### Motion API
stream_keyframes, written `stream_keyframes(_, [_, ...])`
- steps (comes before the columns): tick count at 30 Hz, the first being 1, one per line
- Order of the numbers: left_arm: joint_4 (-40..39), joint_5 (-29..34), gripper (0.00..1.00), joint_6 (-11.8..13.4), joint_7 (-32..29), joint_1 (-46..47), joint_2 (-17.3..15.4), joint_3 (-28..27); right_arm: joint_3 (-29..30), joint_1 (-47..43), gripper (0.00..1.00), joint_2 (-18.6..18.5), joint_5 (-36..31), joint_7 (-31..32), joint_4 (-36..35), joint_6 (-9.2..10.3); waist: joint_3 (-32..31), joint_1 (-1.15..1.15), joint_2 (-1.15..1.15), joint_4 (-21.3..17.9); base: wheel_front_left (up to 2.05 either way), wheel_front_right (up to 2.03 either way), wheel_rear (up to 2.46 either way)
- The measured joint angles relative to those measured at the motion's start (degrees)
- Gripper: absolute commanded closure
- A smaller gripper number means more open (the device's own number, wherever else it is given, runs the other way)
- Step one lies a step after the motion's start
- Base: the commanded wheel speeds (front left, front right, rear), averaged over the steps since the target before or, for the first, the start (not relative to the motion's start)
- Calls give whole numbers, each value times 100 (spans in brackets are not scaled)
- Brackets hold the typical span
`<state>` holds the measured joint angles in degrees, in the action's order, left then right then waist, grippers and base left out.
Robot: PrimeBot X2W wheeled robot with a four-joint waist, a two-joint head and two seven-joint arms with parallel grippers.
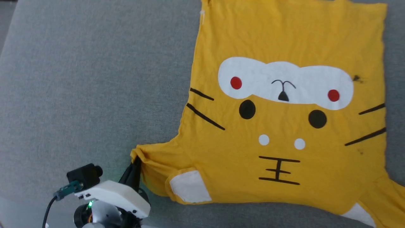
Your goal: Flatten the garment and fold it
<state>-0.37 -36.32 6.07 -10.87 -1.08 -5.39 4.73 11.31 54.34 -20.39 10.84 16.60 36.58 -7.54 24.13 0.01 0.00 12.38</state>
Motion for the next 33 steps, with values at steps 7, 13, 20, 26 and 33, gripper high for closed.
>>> stream_keyframes(7, [-82,1,100,-118,358,157,74,168,115,805,0,-109,-476,1276,449,0,616,-2,0,301,0,0,0])
stream_keyframes(13, [-157,-3,100,-180,535,271,127,280,199,1037,0,-135,-883,2312,483,0,993,-2,0,525,0,0,0])
stream_keyframes(20, [-143,-21,100,-185,560,354,157,394,410,1094,100,-135,-1239,2763,182,-2,1095,-2,0,671,0,0,0])
stream_keyframes(26, [-11,-46,100,-181,569,356,153,348,637,309,100,126,-1336,1137,-252,-1,884,-1,0,599,0,0,0])
stream_keyframes(33, [168,-62,100,-57,472,248,49,242,888,-918,100,822,-1114,-1322,-606,-2,321,1,0,377,0,0,0])
